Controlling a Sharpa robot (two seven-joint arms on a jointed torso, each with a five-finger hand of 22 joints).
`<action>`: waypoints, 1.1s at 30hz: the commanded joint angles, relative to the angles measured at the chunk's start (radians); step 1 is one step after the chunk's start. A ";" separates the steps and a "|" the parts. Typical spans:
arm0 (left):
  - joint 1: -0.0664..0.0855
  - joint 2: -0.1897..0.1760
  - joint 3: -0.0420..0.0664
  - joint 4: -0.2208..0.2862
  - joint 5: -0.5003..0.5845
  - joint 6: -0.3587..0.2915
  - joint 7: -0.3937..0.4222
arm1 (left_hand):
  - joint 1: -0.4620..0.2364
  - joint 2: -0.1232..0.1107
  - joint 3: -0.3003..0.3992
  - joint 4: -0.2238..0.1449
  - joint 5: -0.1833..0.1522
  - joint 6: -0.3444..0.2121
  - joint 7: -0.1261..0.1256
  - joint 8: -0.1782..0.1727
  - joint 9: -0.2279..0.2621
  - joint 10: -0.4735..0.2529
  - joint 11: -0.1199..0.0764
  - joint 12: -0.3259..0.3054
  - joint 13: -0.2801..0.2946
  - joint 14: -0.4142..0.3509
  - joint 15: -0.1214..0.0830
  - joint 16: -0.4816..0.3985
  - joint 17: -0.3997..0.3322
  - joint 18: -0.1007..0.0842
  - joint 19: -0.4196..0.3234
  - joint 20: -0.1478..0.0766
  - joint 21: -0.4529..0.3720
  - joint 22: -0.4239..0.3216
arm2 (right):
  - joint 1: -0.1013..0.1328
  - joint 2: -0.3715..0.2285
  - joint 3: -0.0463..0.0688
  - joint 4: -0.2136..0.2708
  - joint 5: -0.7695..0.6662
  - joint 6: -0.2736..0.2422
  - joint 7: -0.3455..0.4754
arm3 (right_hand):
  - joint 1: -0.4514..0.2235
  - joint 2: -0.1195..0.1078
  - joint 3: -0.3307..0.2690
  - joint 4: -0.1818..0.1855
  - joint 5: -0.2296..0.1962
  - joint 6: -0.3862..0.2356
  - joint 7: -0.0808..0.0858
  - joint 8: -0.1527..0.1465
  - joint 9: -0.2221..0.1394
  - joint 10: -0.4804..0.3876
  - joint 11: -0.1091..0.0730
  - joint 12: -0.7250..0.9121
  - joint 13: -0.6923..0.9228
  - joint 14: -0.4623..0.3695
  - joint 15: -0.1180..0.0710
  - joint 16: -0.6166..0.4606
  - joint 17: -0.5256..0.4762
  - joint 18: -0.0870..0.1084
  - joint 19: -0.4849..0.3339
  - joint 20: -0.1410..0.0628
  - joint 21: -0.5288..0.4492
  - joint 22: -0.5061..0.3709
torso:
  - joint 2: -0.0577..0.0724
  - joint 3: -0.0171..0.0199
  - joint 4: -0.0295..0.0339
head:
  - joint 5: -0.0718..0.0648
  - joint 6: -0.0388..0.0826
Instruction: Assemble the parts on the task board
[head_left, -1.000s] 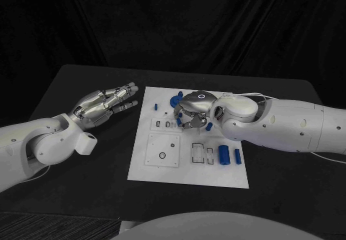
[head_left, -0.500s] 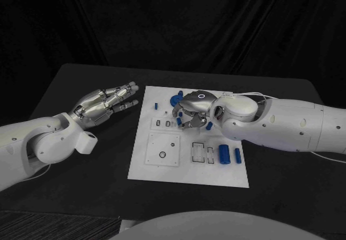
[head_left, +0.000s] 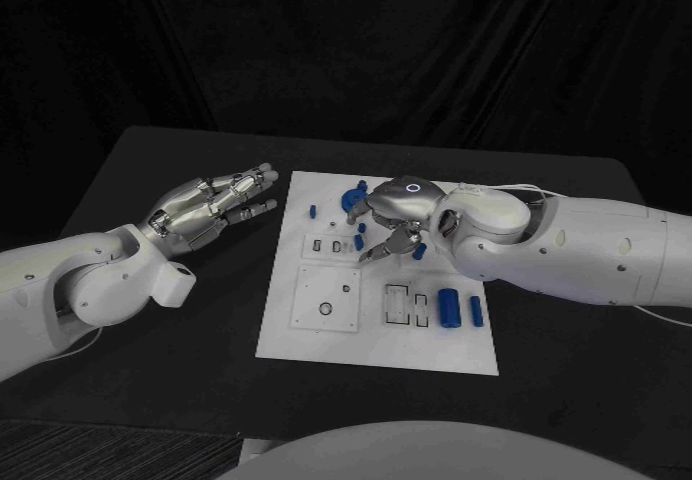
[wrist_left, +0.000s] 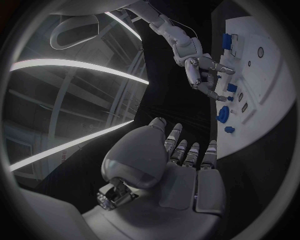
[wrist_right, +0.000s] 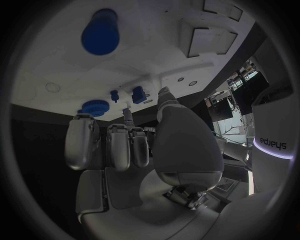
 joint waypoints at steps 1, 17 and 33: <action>-0.001 -0.002 0.001 0.006 -0.019 -0.011 0.021 | 0.009 -0.008 0.070 -0.010 0.017 0.016 0.000 0.013 0.019 -0.006 0.015 -0.002 0.001 0.007 0.004 -0.008 -0.005 0.026 0.010 0.001 0.009 0.001 | 0.034 -0.034 0.002 0.038 -0.001 -0.151 0.034 | -0.041 -0.005 -0.025 -0.003 -0.017 0.007 -0.004 0.002 -0.012 0.094 -0.001 0.020 0.267 0.088 -0.003 -0.014 0.147 0.028 -0.001 -0.007 -0.009 0.199 | 0.000 0.0001 -0.0005 | 0.002 0.003; 0.059 -0.005 0.002 0.038 -0.290 -0.324 0.117 | -0.086 -0.149 -0.003 0.036 -0.362 0.161 0.054 0.040 0.029 0.618 0.143 0.127 0.172 0.672 0.050 0.205 0.190 0.024 0.574 0.018 0.342 0.134 | 0.194 -0.218 0.002 0.135 0.056 -0.367 0.091 | -0.131 0.065 0.035 -0.004 0.036 0.114 -0.005 0.071 -0.022 0.094 -0.001 0.020 0.267 0.094 -0.002 0.004 0.171 0.022 0.012 -0.004 0.021 0.209 | -0.002 0.0054 -0.0022 | 0.025 0.055; 0.242 0.136 0.002 -0.033 -0.613 0.033 -0.553 | -0.103 -0.057 -0.227 0.036 -0.472 0.309 0.053 0.068 0.046 1.202 0.036 1.279 1.406 1.197 -0.074 1.402 1.182 -0.043 1.079 -0.116 1.245 0.982 | 0.124 -0.208 0.001 0.060 0.153 -0.352 0.083 | -0.115 0.072 0.044 -0.005 0.050 0.151 0.005 0.094 -0.024 0.094 0.006 0.020 0.267 0.092 0.004 -0.001 0.163 0.022 0.010 0.000 0.018 0.208 | -0.025 0.0452 -0.0365 | 0.065 0.057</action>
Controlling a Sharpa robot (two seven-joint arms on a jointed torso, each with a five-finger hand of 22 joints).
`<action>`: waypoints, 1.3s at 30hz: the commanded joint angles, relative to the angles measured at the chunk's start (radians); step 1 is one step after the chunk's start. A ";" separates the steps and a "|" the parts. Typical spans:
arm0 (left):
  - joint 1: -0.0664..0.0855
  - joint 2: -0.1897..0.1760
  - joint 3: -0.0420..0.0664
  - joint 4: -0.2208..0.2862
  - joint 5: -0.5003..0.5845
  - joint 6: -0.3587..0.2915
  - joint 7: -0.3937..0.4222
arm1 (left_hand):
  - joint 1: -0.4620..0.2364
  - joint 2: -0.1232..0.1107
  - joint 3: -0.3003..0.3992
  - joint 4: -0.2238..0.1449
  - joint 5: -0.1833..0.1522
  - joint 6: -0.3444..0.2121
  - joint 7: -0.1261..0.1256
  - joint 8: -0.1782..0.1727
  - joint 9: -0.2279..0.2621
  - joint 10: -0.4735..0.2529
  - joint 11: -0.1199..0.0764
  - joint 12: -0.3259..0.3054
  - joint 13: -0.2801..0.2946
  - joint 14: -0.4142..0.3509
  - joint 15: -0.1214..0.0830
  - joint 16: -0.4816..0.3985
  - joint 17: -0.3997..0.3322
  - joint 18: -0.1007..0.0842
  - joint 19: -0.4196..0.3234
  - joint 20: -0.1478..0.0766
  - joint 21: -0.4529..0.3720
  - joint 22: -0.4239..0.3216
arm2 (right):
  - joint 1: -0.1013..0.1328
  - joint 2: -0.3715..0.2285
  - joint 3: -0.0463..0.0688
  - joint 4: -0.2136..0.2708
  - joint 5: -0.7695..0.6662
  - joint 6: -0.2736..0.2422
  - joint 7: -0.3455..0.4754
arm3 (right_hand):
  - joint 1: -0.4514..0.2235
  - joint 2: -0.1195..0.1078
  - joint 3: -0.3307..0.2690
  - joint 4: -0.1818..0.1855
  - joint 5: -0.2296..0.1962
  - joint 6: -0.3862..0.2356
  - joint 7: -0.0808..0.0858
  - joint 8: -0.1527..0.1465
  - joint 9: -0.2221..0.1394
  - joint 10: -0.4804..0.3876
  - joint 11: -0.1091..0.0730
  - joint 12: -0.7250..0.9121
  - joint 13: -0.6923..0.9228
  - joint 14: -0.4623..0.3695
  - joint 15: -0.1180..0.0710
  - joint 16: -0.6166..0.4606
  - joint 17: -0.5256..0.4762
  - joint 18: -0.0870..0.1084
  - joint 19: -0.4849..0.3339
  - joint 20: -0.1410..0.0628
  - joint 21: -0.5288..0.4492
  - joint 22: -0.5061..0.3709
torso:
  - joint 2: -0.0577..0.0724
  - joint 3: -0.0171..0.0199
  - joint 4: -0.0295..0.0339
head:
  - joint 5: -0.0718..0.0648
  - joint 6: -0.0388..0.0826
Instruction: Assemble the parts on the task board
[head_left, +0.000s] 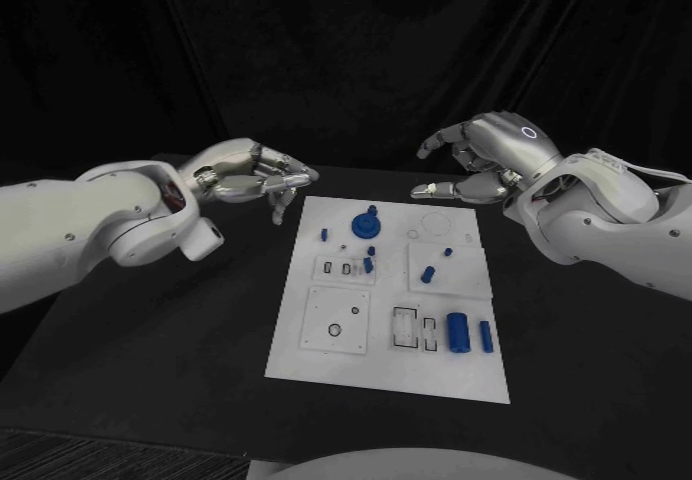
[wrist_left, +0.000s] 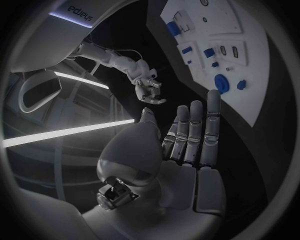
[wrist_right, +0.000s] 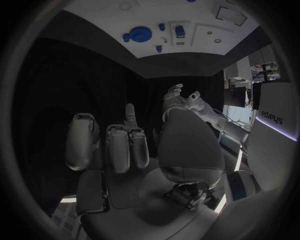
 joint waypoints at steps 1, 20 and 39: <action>0.018 0.043 0.000 -0.021 -0.097 0.222 -0.318 | -0.011 0.017 -0.020 -0.002 -0.018 0.031 -0.002 0.041 0.018 0.215 -0.012 0.230 0.154 0.239 -0.011 0.160 0.174 -0.051 0.129 -0.009 0.182 0.163 | -0.021 0.007 0.000 -0.014 0.034 0.001 -0.005 | 0.007 0.034 0.033 0.009 0.029 0.012 0.004 0.021 -0.012 0.094 0.007 0.020 0.267 0.088 0.000 -0.003 0.162 0.023 0.010 0.001 0.016 0.207 | -0.006 0.0236 -0.0215 | 0.014 -0.001; 0.036 0.360 0.001 -0.149 -0.206 0.418 -0.791 | -0.174 0.009 0.060 -0.030 0.014 0.086 -0.061 0.477 0.494 0.486 -0.064 0.456 0.280 0.575 -0.069 0.284 0.498 -0.147 0.557 -0.055 0.432 0.650 | -0.077 0.009 0.000 -0.034 0.038 0.057 -0.027 | 0.044 0.068 0.053 0.005 0.122 0.029 0.010 0.030 -0.026 0.094 0.012 0.020 0.267 0.087 0.004 -0.005 0.157 0.023 0.011 0.005 0.017 0.207 | -0.006 0.0856 -0.0826 | 0.063 -0.038; 0.030 0.455 0.001 -0.216 -0.262 0.425 -0.920 | -0.167 -0.050 0.136 -0.082 0.134 0.191 -0.087 0.356 0.534 0.486 -0.093 0.456 0.280 0.575 -0.101 0.284 0.498 -0.140 0.535 -0.085 0.419 0.627 | -0.076 0.000 0.000 -0.025 0.038 0.049 -0.025 | 0.052 0.073 0.055 0.004 0.145 0.034 0.011 0.032 -0.030 0.094 0.013 0.020 0.267 0.086 0.005 -0.007 0.155 0.023 0.012 0.006 0.018 0.208 | -0.009 0.0874 -0.0905 | 0.071 -0.074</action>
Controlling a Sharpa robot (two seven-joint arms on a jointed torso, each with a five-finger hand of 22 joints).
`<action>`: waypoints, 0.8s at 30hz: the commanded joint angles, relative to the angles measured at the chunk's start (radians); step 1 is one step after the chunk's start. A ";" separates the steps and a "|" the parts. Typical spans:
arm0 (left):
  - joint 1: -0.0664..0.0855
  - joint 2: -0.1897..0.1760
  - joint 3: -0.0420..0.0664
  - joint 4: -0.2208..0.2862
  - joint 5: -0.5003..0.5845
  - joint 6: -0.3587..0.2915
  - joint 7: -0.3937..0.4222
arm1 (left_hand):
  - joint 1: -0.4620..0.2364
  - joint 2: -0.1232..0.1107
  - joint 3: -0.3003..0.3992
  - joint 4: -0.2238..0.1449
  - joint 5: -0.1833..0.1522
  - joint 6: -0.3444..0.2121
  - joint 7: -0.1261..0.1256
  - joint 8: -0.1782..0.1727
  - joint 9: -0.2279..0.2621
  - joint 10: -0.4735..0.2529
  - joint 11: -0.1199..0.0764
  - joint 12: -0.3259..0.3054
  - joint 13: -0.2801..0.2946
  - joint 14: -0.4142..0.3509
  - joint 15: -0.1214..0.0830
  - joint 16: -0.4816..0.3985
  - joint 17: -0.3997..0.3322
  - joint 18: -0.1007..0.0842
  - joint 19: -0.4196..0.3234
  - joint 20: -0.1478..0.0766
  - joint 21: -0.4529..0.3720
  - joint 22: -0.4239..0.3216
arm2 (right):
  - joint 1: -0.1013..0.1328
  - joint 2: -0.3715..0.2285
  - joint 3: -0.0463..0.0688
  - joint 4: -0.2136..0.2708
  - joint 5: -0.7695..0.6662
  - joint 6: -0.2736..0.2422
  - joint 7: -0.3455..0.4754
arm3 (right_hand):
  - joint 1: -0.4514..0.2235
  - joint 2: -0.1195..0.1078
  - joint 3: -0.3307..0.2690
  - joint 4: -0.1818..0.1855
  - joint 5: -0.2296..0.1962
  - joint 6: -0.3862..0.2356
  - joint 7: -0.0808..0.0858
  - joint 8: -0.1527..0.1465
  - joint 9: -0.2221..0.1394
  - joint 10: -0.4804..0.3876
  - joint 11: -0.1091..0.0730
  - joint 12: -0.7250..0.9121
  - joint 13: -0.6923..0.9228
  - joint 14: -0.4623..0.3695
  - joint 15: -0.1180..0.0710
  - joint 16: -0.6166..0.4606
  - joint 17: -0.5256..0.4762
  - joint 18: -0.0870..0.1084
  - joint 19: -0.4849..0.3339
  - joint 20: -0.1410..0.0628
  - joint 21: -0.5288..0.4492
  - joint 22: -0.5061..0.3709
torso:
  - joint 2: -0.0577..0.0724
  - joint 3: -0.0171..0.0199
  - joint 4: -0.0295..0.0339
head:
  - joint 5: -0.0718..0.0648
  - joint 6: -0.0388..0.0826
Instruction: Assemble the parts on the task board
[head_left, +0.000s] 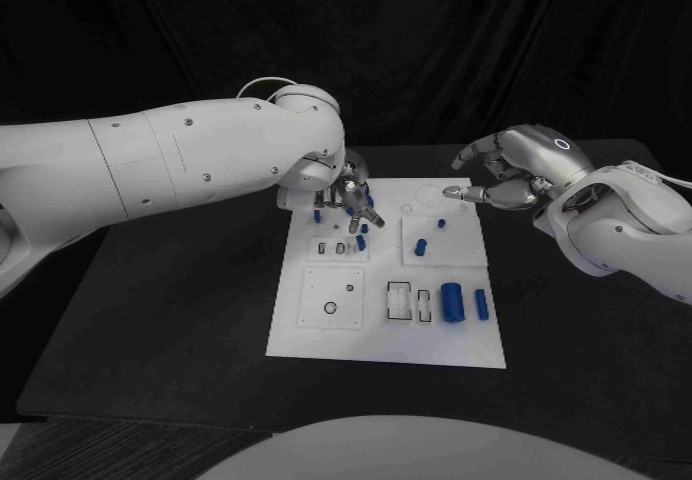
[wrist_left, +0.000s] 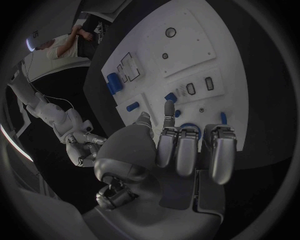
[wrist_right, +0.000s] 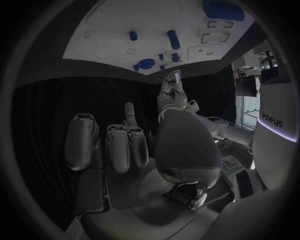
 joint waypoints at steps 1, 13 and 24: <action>-0.002 0.004 0.001 -0.004 -0.028 0.019 -0.060 | -0.002 -0.015 0.034 -0.008 0.013 0.020 -0.004 -0.008 0.026 0.120 -0.024 0.041 0.269 0.116 -0.022 0.010 0.267 -0.044 0.069 -0.008 -0.001 0.222 | -0.001 -0.002 0.001 0.002 0.000 -0.002 -0.017 | 0.008 0.028 0.029 0.003 0.013 0.009 -0.003 0.016 -0.010 0.106 0.001 0.020 0.267 0.087 0.005 -0.006 0.155 0.023 0.012 0.006 0.018 0.208 | 0.000 -0.0011 0.0035 | -0.004 0.000; -0.003 0.006 0.001 -0.009 -0.032 0.035 -0.077 | -0.018 -0.020 0.050 -0.007 0.010 0.044 -0.013 -0.018 0.049 0.120 -0.033 0.041 0.269 0.116 -0.031 0.010 0.267 -0.042 0.065 -0.018 -0.006 0.215 | -0.001 0.003 0.001 -0.006 0.000 0.011 -0.028 | 0.008 0.028 0.029 0.002 0.015 0.010 -0.003 0.016 -0.010 0.106 0.001 0.020 0.267 0.086 0.005 -0.008 0.152 0.023 0.011 0.006 0.015 0.207 | -0.006 -0.0009 0.0044 | -0.005 0.000; -0.019 0.017 0.001 -0.035 -0.032 0.024 -0.050 | -0.026 -0.015 0.060 -0.004 0.011 0.042 -0.013 -0.032 0.054 0.120 -0.034 0.041 0.269 0.116 -0.033 0.010 0.267 -0.040 0.059 -0.020 -0.011 0.208 | -0.001 0.008 0.001 -0.012 0.000 0.021 -0.036 | 0.009 0.028 0.029 0.002 0.016 0.010 -0.003 0.016 -0.010 0.106 0.001 0.020 0.267 0.086 0.005 -0.009 0.152 0.023 0.010 0.006 0.015 0.206 | -0.007 -0.0001 0.0044 | -0.006 0.000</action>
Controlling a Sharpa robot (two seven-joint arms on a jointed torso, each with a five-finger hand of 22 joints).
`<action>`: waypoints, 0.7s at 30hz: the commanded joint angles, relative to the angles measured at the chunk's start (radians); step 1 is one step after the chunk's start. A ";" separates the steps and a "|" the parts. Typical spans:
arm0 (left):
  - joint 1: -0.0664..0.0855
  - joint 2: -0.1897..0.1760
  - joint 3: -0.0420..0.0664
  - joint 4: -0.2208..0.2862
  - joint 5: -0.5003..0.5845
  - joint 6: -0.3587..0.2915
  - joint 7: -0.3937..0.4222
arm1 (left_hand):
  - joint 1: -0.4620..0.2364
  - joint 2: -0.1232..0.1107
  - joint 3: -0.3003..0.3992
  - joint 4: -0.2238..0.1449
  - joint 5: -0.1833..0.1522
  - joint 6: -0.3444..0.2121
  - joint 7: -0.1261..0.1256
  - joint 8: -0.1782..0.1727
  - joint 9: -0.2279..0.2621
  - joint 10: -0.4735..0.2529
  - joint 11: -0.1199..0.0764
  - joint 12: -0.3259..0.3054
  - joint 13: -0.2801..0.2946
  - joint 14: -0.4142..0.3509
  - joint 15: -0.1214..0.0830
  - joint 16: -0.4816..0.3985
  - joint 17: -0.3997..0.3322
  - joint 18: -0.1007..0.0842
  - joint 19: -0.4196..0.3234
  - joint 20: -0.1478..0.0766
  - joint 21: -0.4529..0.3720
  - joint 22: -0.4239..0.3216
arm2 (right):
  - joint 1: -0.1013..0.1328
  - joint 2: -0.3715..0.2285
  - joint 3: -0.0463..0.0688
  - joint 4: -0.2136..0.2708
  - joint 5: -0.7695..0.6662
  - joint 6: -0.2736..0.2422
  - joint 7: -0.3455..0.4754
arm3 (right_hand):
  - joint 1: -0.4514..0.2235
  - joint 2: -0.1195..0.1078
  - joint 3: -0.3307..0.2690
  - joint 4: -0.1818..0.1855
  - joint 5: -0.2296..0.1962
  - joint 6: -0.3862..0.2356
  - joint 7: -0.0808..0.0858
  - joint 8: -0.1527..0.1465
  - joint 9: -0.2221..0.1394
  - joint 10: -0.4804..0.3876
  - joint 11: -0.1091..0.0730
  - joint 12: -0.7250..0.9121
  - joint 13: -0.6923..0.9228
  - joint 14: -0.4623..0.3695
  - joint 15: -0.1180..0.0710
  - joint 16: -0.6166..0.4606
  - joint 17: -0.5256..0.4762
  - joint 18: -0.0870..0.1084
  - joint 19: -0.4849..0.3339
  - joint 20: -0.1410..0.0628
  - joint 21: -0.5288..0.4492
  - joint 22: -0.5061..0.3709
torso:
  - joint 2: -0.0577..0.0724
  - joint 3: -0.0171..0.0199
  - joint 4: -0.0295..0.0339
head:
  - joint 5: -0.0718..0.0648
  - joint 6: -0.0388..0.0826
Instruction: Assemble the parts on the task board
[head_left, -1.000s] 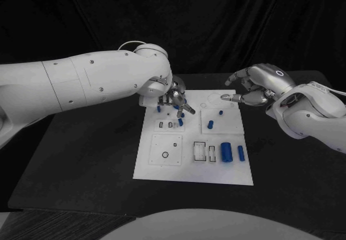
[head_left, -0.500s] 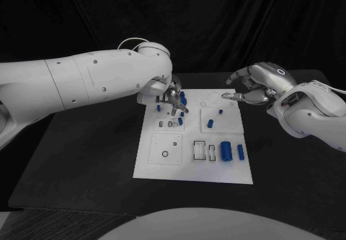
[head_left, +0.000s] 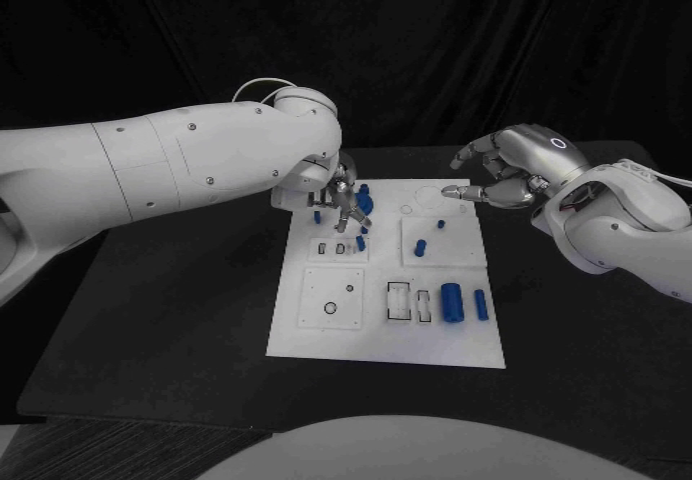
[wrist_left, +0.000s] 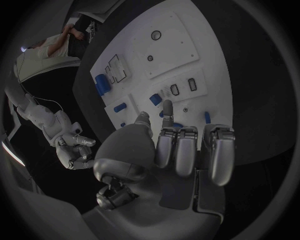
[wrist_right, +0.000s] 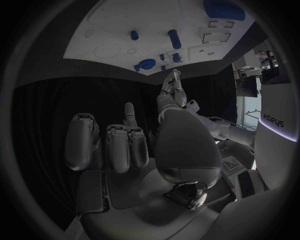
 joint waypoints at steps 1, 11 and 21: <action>-0.007 0.004 0.001 -0.002 -0.003 0.005 0.017 | -0.012 -0.002 0.060 -0.004 0.011 0.015 0.000 -0.013 0.020 0.117 -0.016 0.033 0.269 0.114 -0.017 0.010 0.267 -0.040 0.045 -0.006 -0.009 0.208 | -0.001 0.001 0.001 -0.001 -0.001 0.010 -0.025 | 0.009 0.028 0.029 0.002 0.016 0.009 -0.003 0.016 -0.010 0.106 0.001 0.020 0.267 0.081 0.000 -0.009 0.152 0.023 0.010 0.006 0.015 0.206 | -0.001 0.0007 -0.0003 | 0.000 0.000; -0.029 0.007 0.001 -0.016 -0.003 -0.007 0.036 | -0.013 -0.001 0.073 -0.008 0.011 0.009 0.002 -0.032 0.022 0.117 -0.015 0.033 0.269 0.114 -0.017 0.010 0.267 -0.040 0.044 -0.007 -0.011 0.206 | -0.001 0.006 0.001 -0.005 -0.001 0.016 -0.028 | 0.009 0.028 0.029 0.002 0.017 0.009 -0.003 0.016 -0.010 0.106 0.001 0.020 0.267 0.080 0.000 -0.011 0.149 0.024 0.009 0.006 0.012 0.206 | -0.001 -0.0007 0.0013 | -0.002 0.000; -0.044 0.019 0.001 -0.028 -0.003 -0.013 0.051 | -0.011 0.001 0.082 -0.011 0.016 0.009 0.003 -0.042 0.023 0.117 -0.015 0.033 0.269 0.114 -0.017 0.010 0.267 -0.040 0.043 -0.007 -0.012 0.205 | -0.001 0.007 0.001 -0.007 -0.001 0.019 -0.029 | 0.009 0.028 0.029 0.003 0.018 0.009 -0.002 0.015 -0.011 0.106 0.002 0.020 0.267 0.079 0.000 -0.012 0.147 0.025 0.008 0.006 0.009 0.205 | -0.002 0.0011 -0.0002 | 0.000 0.000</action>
